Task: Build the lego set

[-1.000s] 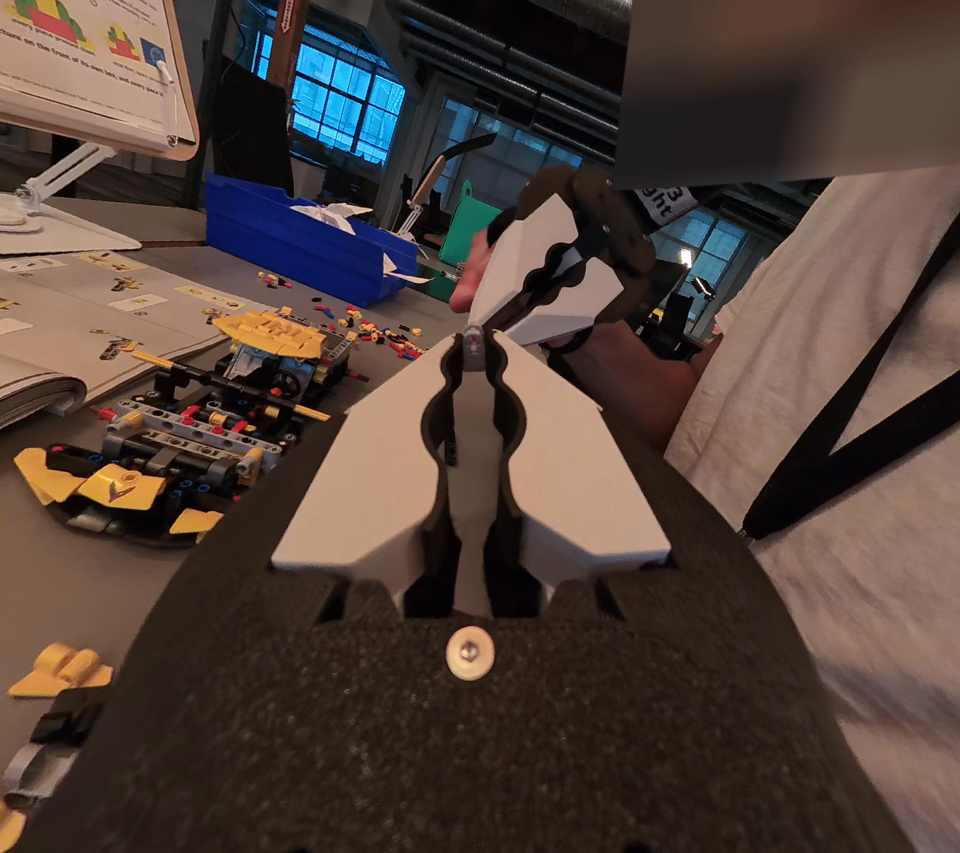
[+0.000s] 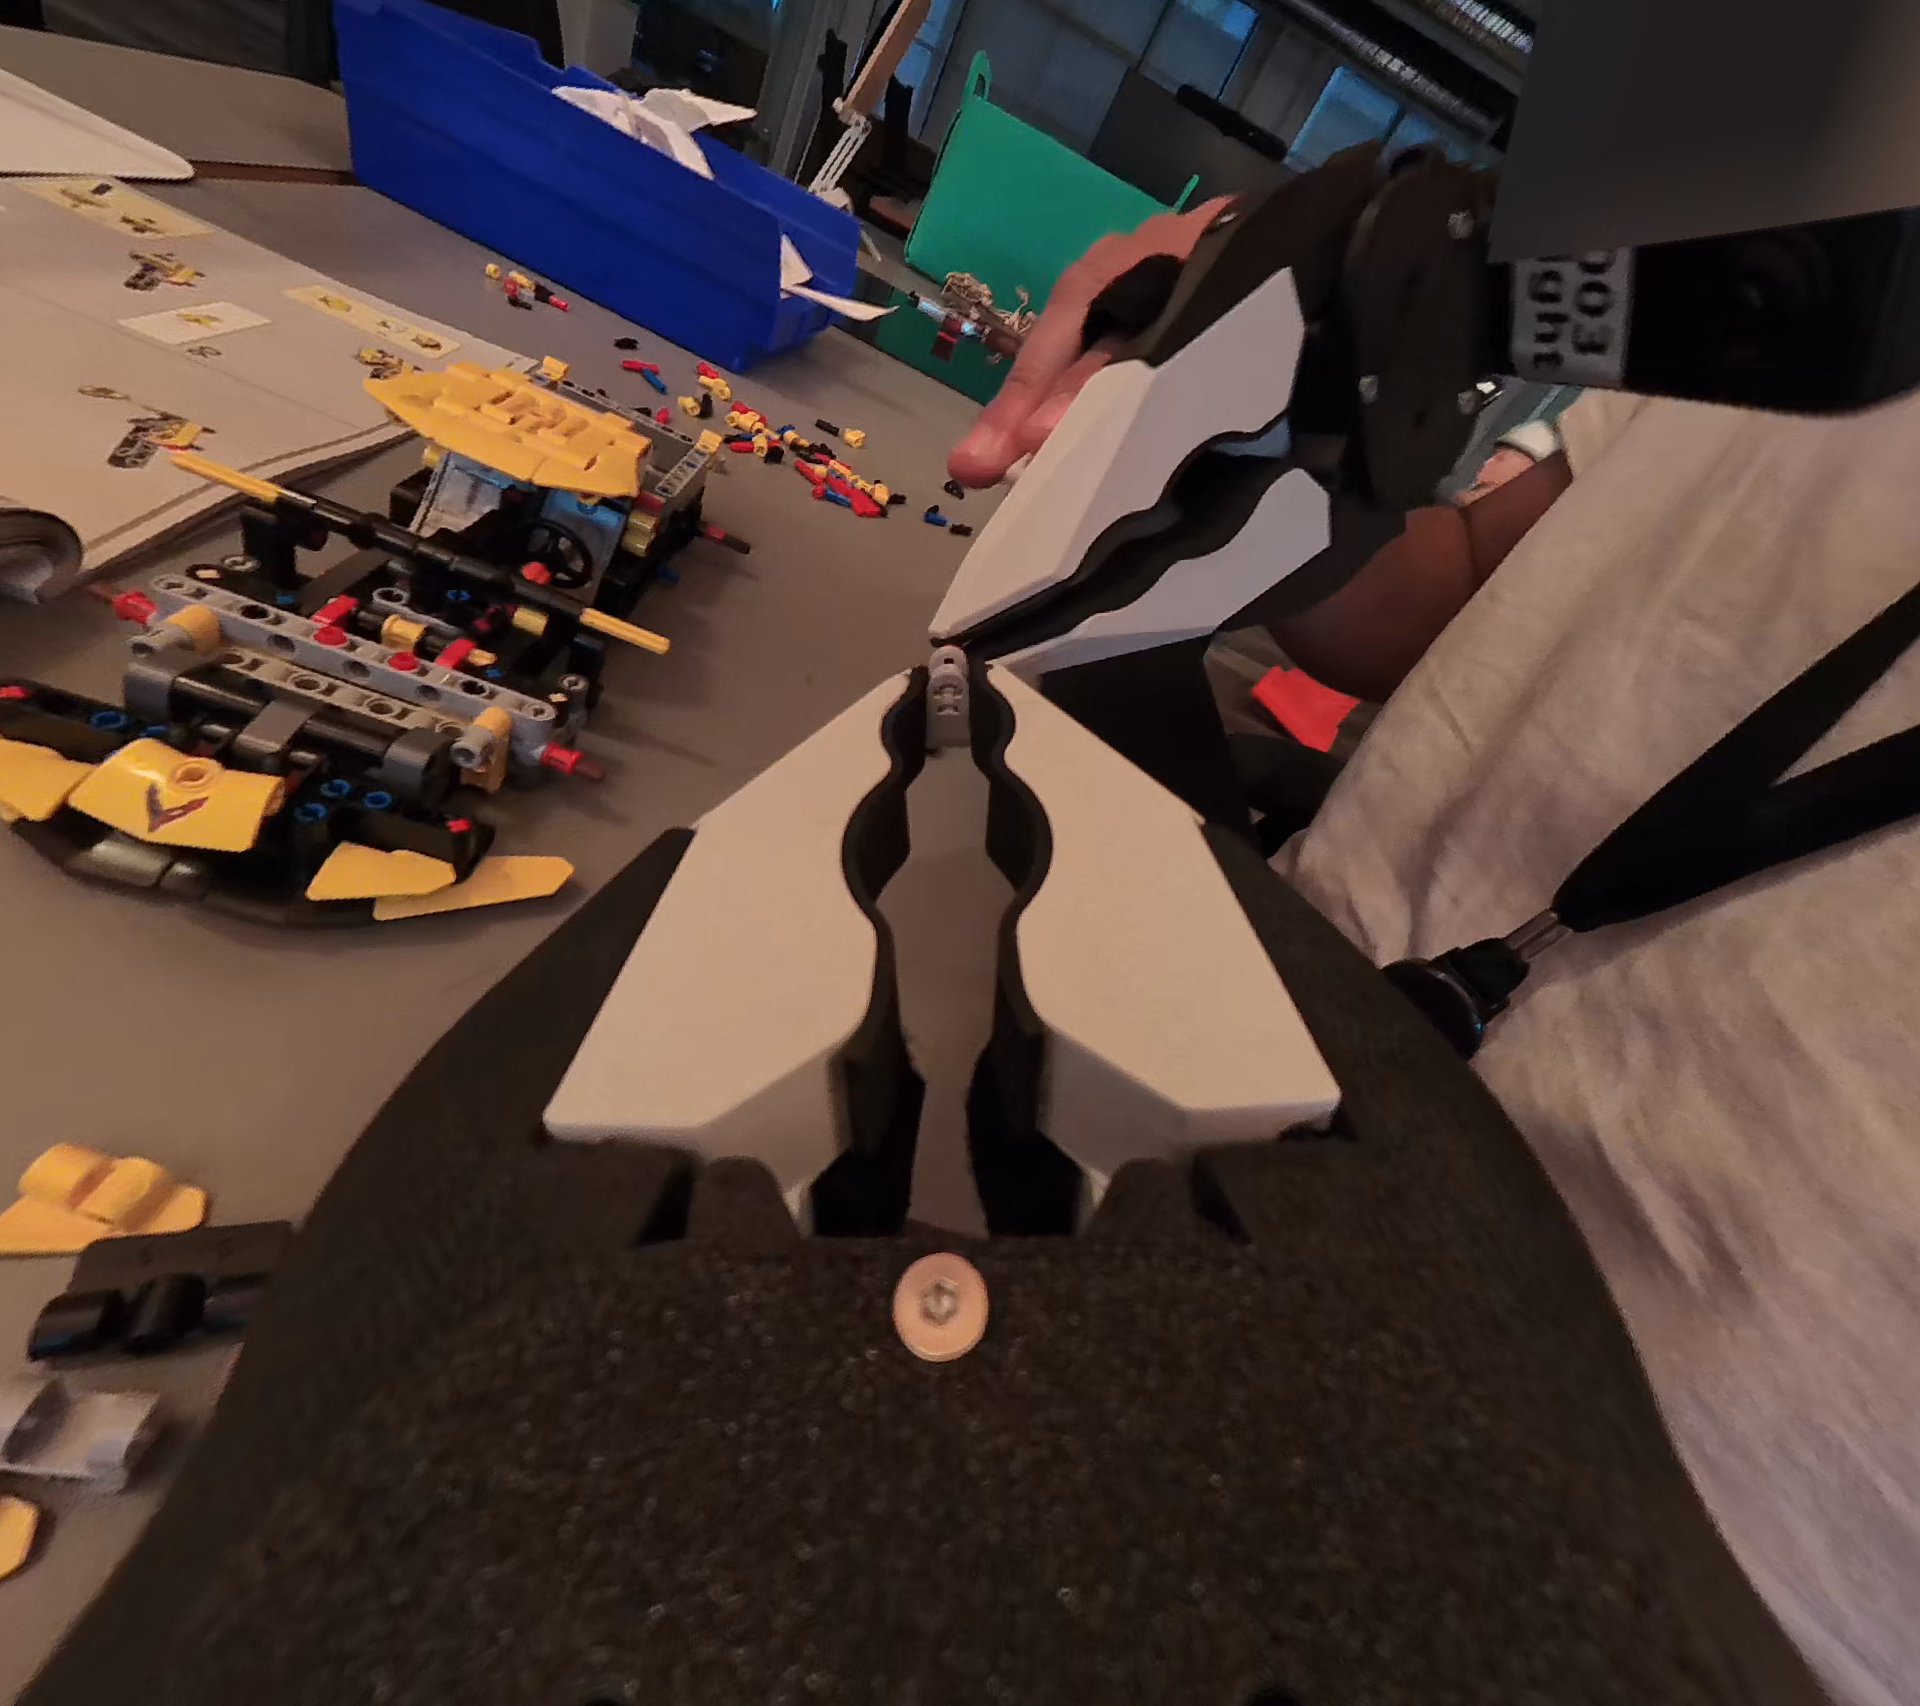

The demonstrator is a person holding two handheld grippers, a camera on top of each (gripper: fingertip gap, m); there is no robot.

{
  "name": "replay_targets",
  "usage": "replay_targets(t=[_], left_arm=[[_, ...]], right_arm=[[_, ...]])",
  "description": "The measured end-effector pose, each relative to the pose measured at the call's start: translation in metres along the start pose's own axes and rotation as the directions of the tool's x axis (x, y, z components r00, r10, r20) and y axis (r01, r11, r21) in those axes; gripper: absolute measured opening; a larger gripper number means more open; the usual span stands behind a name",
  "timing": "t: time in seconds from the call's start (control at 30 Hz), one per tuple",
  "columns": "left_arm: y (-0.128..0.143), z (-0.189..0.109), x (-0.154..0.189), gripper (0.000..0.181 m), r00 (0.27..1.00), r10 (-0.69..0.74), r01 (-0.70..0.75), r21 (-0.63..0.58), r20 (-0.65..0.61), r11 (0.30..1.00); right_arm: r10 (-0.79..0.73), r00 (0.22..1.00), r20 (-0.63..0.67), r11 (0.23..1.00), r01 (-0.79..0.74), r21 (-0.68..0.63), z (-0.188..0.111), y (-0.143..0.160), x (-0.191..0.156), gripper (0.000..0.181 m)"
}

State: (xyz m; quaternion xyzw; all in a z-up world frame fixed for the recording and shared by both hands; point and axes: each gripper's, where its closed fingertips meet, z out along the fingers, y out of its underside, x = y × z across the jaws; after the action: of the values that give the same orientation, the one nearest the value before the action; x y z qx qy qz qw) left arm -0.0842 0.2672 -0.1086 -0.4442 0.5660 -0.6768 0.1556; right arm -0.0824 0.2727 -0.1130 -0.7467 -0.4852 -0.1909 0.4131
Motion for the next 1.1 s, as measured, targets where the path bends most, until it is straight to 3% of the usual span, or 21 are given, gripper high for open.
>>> replay_targets(t=[0.13, 0.43, 0.57, 0.73, 0.9, 1.1], left_arm=[[-0.005, -0.001, 0.002, 0.007, 0.999, -0.024, 0.025, 0.031, -0.025, 0.999], [0.014, 0.005, -0.004, 0.006, 1.000, -0.017, 0.018, -0.074, 0.010, 0.997], [0.013, 0.007, 0.002, 0.006, 0.999, -0.016, 0.014, -0.072, -0.029, 0.997], [0.016, 0.008, 0.003, 0.006, 0.999, -0.018, 0.015, -0.086, -0.037, 0.996], [-0.003, 0.003, 0.017, 0.007, 0.992, -0.025, 0.028, 0.018, -0.126, 0.999], [-0.005, 0.001, 0.019, 0.007, 0.995, 0.028, -0.024, 0.033, -0.100, 0.999]], right_arm=[[0.065, 0.998, 0.009, 0.996, -0.065, 0.055, -0.003, -0.004, 0.004, 0.001], [-0.083, 0.997, 0.000, 0.995, 0.083, -0.049, 0.006, 0.008, -0.011, 0.000], [0.013, 0.999, 0.044, 0.999, -0.015, 0.052, 0.001, 0.004, -0.013, 0.000], [0.009, 1.000, 0.026, 0.997, -0.011, 0.077, 0.001, 0.005, -0.016, 0.000], [0.213, 0.971, 0.107, 0.931, -0.235, 0.279, -0.014, -0.010, -0.002, 0.002], [0.321, 0.922, 0.217, 0.875, -0.377, 0.304, -0.014, -0.013, -0.001, 0.003]])
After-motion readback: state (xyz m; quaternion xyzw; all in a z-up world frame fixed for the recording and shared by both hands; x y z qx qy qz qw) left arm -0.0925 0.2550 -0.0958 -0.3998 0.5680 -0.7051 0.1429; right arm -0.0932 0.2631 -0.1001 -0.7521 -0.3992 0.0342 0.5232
